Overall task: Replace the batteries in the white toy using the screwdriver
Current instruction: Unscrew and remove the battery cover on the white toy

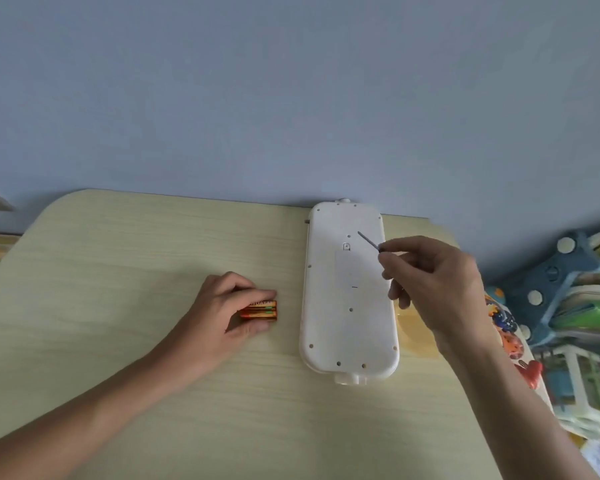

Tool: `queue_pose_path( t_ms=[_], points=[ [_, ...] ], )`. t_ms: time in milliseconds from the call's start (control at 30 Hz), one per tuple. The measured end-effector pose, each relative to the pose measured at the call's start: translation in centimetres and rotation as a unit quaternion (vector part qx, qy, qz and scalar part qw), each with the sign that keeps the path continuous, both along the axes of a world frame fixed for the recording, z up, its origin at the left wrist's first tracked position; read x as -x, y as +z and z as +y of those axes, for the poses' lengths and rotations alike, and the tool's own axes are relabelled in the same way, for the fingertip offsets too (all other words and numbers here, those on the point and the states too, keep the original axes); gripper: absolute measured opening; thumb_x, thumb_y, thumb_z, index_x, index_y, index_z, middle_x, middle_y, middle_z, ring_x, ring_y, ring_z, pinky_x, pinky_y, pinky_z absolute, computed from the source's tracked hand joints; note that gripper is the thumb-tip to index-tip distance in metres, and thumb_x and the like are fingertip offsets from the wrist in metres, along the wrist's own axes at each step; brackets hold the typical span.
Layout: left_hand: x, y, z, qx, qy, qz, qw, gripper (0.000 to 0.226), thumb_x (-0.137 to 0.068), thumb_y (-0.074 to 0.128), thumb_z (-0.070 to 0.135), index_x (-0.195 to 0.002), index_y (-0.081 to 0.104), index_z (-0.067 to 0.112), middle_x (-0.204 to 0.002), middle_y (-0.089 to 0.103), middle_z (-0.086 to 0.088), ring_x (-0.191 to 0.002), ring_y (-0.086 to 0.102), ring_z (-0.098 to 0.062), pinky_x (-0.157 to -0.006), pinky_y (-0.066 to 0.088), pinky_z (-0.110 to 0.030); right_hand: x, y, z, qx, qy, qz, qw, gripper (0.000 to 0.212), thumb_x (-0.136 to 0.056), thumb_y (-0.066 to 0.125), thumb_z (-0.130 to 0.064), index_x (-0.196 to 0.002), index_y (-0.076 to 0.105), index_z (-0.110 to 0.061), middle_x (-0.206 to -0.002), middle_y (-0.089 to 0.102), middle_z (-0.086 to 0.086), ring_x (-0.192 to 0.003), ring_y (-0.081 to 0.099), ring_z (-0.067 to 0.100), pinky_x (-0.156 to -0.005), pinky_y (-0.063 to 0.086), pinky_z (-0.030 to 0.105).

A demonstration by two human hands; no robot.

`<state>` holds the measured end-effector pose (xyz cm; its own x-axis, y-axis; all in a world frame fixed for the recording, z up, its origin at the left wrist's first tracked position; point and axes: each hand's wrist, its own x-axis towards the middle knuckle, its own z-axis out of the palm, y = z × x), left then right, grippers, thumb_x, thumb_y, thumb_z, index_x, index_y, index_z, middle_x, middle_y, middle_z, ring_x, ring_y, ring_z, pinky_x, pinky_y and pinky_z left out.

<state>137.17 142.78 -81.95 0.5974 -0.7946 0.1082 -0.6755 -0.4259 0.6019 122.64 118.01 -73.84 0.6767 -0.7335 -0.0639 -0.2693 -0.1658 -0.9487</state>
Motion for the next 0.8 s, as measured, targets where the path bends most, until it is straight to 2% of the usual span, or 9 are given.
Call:
queue_pose_path(
  t_ms=[67,133,200,267,333,433,567,667,800],
  points=[
    [-0.3,-0.2,0.1,0.001,-0.006,-0.005,1.000,0.053,-0.081,0.058,0.066,-0.125,0.067,0.038,-0.109,0.053,0.020,-0.111,0.042,0.001,-0.098,0.025,-0.001,-0.8,-0.1,-0.4,-0.007,-0.006,-0.013,1.000,0.010,-0.084,0.072,-0.004,-0.086,0.076,-0.013,-0.062,0.068,0.013,-0.040,0.052,0.010,-0.042,0.045,0.016],
    [-0.4,-0.3,0.0,0.001,-0.005,-0.002,1.000,0.049,-0.081,0.062,0.062,-0.124,0.066,0.041,-0.110,0.051,0.024,-0.116,0.040,0.005,-0.098,0.025,-0.001,-1.6,-0.4,-0.6,-0.016,-0.011,-0.021,1.000,0.010,-0.083,0.072,-0.005,-0.084,0.077,-0.013,-0.058,0.067,0.007,-0.041,0.052,0.008,-0.044,0.043,0.014],
    [-0.5,-0.3,0.0,0.001,0.003,-0.001,1.000,0.043,-0.081,0.071,0.049,-0.123,0.067,0.042,-0.109,0.052,0.026,-0.117,0.040,0.006,-0.097,0.027,-0.001,-2.5,-0.9,-0.8,-0.044,-0.007,-0.038,0.998,0.010,-0.082,0.072,-0.003,-0.082,0.078,-0.011,-0.056,0.066,-0.003,-0.045,0.053,0.010,-0.049,0.045,0.021],
    [-0.5,-0.1,-0.1,-0.004,0.007,0.012,1.000,0.044,-0.080,0.078,0.042,-0.123,0.067,0.042,-0.110,0.053,0.026,-0.118,0.040,0.006,-0.096,0.029,-0.002,-3.2,-1.3,-1.1,-0.053,-0.012,-0.045,0.998,0.008,-0.084,0.072,-0.005,-0.081,0.078,-0.009,-0.058,0.066,-0.002,-0.048,0.054,0.011,-0.050,0.047,0.023],
    [-0.6,0.3,-0.1,-0.013,0.004,0.031,0.999,0.049,-0.078,0.079,0.045,-0.124,0.065,0.044,-0.112,0.053,0.027,-0.121,0.041,0.004,-0.098,0.033,-0.007,-3.8,-1.6,-1.3,-0.006,-0.015,-0.032,0.999,0.011,-0.090,0.069,-0.012,-0.082,0.076,-0.008,-0.060,0.066,0.002,-0.048,0.056,0.013,-0.049,0.050,0.024],
    [-0.8,1.4,-0.4,-0.010,0.008,0.058,0.998,0.053,-0.075,0.076,0.054,-0.125,0.062,0.046,-0.116,0.053,0.029,-0.125,0.042,0.005,-0.099,0.037,-0.011,-4.5,-1.9,-1.3,0.057,0.000,-0.018,0.998,0.020,-0.096,0.061,-0.018,-0.083,0.069,-0.005,-0.066,0.070,0.008,-0.055,0.065,0.022,-0.052,0.059,0.036],
    [-1.5,3.8,-3.1,0.051,0.007,0.034,0.998,0.049,-0.078,0.068,0.062,-0.123,0.064,0.043,-0.115,0.057,0.028,-0.117,0.048,0.005,-0.086,0.036,-0.009,-5.2,-2.2,-1.5,0.077,0.019,-0.010,0.997,0.023,-0.099,0.057,-0.019,-0.083,0.064,-0.004,-0.066,0.071,0.007,-0.062,0.069,0.025,-0.056,0.062,0.036],
    [-2.1,5.1,-6.9,0.106,0.015,0.034,0.994,0.037,-0.083,0.072,0.048,-0.119,0.067,0.038,-0.112,0.062,0.024,-0.110,0.053,0.002,-0.082,0.038,-0.012,-5.5,-2.3,-1.6,0.084,0.023,-0.005,0.996,0.024,-0.099,0.056,-0.021,-0.084,0.063,-0.004,-0.066,0.070,0.007,-0.059,0.069,0.022,-0.059,0.062,0.039],
    [-2.5,6.2,-11.9,0.180,0.009,0.087,0.980,0.026,-0.087,0.074,0.032,-0.113,0.072,0.030,-0.106,0.069,0.014,-0.099,0.062,-0.004,-0.078,0.043,-0.015,-5.6,-2.1,-1.6,0.100,0.036,0.005,0.994,0.023,-0.098,0.058,-0.022,-0.083,0.063,-0.006,-0.065,0.070,0.007,-0.058,0.069,0.022,-0.064,0.061,0.045]
  ],
)
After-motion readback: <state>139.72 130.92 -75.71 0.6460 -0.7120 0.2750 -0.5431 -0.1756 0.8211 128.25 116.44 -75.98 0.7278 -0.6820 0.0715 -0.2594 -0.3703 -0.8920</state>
